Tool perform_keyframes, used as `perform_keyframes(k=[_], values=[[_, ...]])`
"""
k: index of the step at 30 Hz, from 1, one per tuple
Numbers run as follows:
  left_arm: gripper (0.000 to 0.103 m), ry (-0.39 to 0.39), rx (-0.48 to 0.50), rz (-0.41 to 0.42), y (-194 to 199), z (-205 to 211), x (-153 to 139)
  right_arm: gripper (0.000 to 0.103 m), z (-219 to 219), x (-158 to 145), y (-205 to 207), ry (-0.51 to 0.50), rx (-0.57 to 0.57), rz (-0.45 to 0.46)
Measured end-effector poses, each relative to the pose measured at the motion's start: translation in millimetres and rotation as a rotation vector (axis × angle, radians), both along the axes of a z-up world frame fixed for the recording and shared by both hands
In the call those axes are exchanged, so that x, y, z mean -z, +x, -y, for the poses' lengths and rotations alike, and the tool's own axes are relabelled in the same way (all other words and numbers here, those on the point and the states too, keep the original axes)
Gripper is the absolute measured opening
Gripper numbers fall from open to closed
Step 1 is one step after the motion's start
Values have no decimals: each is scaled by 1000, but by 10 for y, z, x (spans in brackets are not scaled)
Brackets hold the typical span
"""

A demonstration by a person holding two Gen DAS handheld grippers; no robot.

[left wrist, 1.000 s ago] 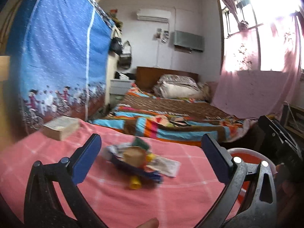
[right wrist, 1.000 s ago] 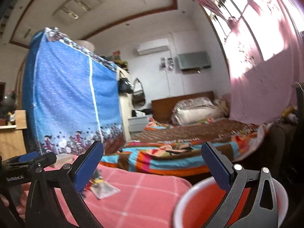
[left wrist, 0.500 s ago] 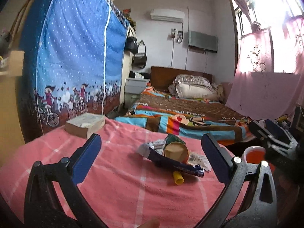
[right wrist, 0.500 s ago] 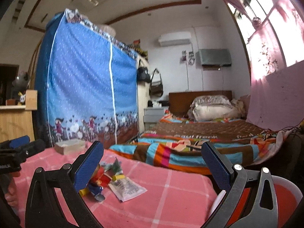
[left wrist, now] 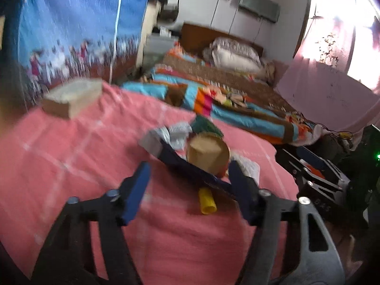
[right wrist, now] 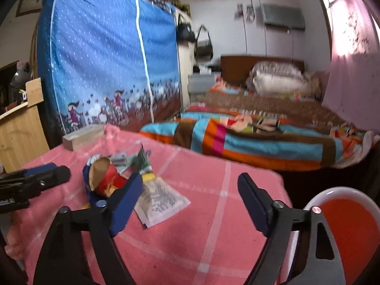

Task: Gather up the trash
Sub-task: 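Grasp the blue snack wrapper with the left tool and lift it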

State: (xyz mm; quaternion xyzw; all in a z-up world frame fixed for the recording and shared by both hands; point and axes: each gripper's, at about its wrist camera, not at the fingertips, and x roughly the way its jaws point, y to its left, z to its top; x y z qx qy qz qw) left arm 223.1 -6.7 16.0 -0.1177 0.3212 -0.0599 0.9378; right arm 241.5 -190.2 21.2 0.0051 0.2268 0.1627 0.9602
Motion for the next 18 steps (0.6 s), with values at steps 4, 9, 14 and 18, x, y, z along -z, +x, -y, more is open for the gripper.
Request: perform_keyframes(k=[4,9,14,18], values=[[46,-65,28,-95,112,39,126,73,-31,87,115,3,-43,-89],[36,-135,41,-113,97,18,128,73,-150,190,233,-19,-127,-182],[24,-221,13,-175,179,-108,191,72,-304,301,345,-73,-176,-265],[14,-258,6,-185,180,-165,209,63,-343,317,342,-86,-199,-277]])
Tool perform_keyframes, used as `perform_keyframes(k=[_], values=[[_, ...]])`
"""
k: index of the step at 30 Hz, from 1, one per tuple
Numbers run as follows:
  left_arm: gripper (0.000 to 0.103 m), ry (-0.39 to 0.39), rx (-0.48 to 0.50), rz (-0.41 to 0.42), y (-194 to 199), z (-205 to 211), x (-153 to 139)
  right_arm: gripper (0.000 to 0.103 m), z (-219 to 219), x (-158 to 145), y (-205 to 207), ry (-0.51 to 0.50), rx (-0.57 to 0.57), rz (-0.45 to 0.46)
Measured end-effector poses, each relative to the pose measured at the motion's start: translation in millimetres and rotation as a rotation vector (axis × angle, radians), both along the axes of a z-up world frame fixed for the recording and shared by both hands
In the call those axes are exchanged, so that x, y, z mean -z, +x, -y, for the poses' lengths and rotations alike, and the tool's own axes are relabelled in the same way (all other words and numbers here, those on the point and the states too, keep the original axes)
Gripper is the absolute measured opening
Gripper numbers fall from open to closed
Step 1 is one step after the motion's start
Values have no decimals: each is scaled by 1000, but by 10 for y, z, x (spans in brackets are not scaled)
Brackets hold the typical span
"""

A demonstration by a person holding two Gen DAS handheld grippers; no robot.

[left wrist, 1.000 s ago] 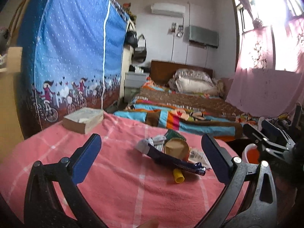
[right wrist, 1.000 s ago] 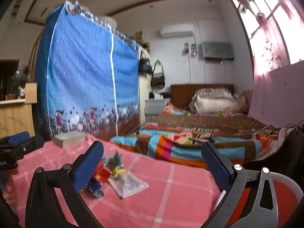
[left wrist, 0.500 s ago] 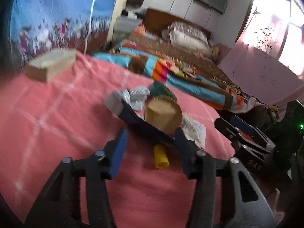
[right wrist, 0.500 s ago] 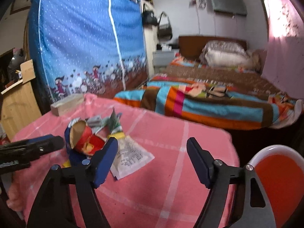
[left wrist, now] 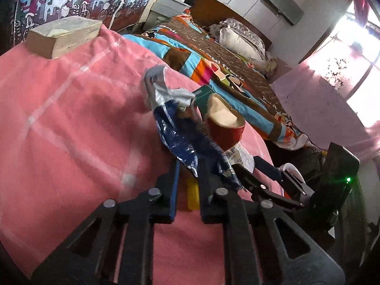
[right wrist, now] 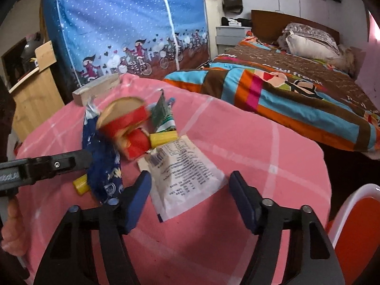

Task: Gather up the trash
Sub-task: 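Grasp the blue snack wrapper with the left tool and lift it, then lower the right tool onto the white paper bag and close on it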

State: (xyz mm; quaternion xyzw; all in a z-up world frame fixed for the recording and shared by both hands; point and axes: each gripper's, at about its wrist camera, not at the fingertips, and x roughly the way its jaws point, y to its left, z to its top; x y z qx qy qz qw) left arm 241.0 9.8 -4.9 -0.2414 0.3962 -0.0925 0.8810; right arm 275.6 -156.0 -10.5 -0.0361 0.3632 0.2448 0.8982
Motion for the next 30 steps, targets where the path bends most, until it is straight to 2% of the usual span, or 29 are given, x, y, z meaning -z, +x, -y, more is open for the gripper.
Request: perform_keyframes(k=[3,11,12,16,17,18,26,30], values=[[7,16,12,17,-12,38,-35,56,-15,4,-6,-1,-13,-3],[4,52,36,78,-89,110,-129,45,17,-30,-100,20,-19,19],[4,55,39,87,-98,115,-136,40,21,-41,-128,19,-19,30],[4,81,45,130,-170,142,-190,33,85,-91,-220,34,-10,65],[3,90,46,142,-198,159,-204,31,108,-91,-248,34,-7,70],[3,97,47,151,-210,165,-212,18,122,-88,-262,33,-6,72],[3,143,46,209,-354,250,-316,12,267,-122,-425,49,8,122],[3,168,27,244,-439,270,-388,7,307,-217,-551,45,31,197]])
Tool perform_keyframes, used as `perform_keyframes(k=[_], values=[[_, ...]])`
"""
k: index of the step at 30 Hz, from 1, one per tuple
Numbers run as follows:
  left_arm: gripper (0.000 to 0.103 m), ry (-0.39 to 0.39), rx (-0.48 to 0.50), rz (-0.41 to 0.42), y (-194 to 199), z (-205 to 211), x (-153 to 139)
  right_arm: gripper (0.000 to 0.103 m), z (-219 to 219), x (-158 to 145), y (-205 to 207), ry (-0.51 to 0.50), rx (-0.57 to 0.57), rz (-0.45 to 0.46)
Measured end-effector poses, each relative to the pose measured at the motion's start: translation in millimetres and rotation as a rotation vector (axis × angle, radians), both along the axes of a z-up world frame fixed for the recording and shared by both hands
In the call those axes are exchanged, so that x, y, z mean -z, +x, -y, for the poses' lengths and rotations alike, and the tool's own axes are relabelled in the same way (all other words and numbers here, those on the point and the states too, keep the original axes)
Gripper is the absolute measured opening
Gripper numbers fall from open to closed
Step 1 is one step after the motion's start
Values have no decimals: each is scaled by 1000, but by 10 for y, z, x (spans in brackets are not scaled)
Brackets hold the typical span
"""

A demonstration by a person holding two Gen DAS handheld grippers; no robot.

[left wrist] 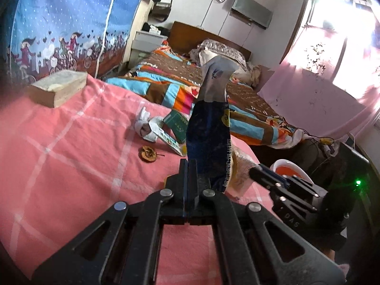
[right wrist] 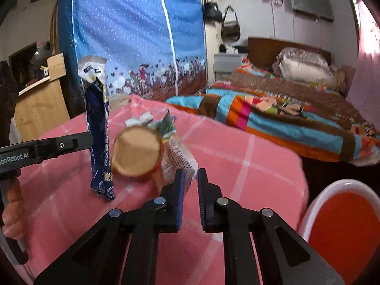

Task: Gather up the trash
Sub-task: 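Lower the right tool onto the white paper bag and close on it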

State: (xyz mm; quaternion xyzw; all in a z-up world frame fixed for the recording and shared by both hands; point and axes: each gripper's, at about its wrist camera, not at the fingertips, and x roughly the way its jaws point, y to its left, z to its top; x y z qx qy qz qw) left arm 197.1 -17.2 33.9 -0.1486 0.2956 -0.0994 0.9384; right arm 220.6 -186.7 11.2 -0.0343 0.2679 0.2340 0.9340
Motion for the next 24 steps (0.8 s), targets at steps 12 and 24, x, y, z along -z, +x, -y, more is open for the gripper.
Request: perform_keyframes(k=[12,24], values=[[3,37,-2,61,-155,68,-114,5,140,-152,-170,10,56,126],[3,46,-18,12,-122,77,-29,28,455,20,-82,45,128,-21]])
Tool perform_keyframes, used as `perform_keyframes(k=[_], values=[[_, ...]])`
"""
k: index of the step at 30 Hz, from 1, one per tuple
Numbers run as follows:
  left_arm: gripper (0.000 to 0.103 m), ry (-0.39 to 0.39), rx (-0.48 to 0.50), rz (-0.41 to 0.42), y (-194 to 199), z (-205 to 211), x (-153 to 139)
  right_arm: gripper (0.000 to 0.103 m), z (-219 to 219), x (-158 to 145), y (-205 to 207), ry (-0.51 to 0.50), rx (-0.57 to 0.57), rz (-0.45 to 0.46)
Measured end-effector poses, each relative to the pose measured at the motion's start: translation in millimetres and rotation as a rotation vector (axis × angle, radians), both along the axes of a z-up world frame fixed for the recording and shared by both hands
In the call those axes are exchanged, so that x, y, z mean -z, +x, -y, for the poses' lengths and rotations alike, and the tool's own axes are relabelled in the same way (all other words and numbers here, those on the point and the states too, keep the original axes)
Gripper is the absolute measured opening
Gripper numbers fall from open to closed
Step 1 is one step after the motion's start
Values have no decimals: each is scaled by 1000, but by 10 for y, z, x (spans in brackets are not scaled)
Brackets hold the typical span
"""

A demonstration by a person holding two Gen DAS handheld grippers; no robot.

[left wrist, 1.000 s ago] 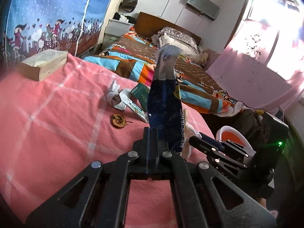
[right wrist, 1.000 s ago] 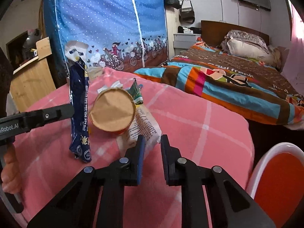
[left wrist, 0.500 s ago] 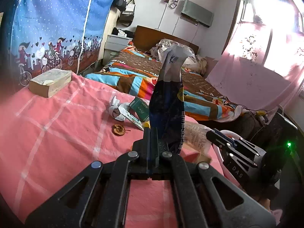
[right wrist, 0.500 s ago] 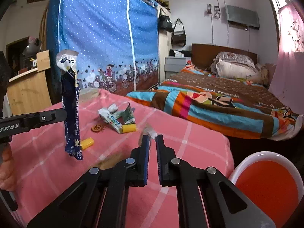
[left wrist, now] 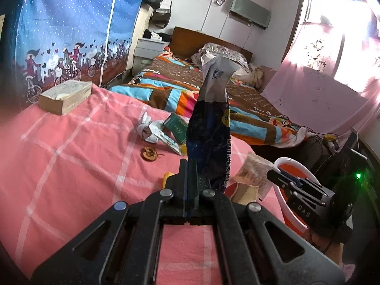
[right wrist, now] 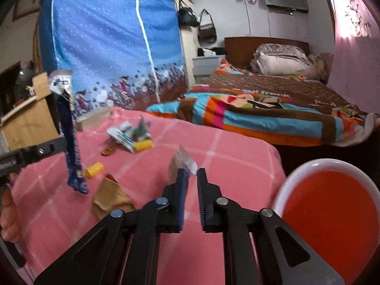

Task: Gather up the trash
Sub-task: 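Lower the right tool onto the white paper bag and close on it, then carry the blue wrapper with the left tool over the bucket while the right tool carries the white bag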

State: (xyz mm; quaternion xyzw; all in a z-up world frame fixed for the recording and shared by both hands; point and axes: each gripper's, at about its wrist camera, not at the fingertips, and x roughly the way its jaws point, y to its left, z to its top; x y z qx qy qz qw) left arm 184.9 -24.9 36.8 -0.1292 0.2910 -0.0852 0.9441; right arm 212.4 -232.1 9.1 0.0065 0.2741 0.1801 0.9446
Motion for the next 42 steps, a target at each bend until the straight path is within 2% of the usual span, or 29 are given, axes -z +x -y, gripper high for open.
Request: perform_keyframes(k=[2,5,14,16,20,24,28,32,34,36,38,42], values=[[3,-4,1,-8,21,-6,23,54,9,36,-3,-12,-2,-6],[3,0,7,-35,69,18,69,56,9,88,33,3,-13,-32],[3,6,27,-91,233,69,190,56,-157,277,279,-75,-53,-119],[3,-2,27,-94,234,56,204,56,-174,265,277,-97,-55,-108],[3,3,33,-103,254,58,236,67,-155,214,260,-128,-35,-67],[3,4,48,-139,330,61,272,67,-211,226,329,-105,-90,-87],[4,-5,71,-177,377,77,310,66,-322,284,362,-143,-112,-108],[9,-29,83,-207,406,61,348,62,-295,311,369,-112,-113,-136],[18,-43,96,-211,398,70,340,57,-292,325,345,-105,-114,-138],[37,-60,108,-206,380,72,327,52,-312,331,316,-107,-117,-133],[49,-81,110,-199,358,65,313,47,-331,329,288,-108,-124,-127],[53,-77,124,-214,370,129,321,34,-333,323,225,-87,-137,-113]])
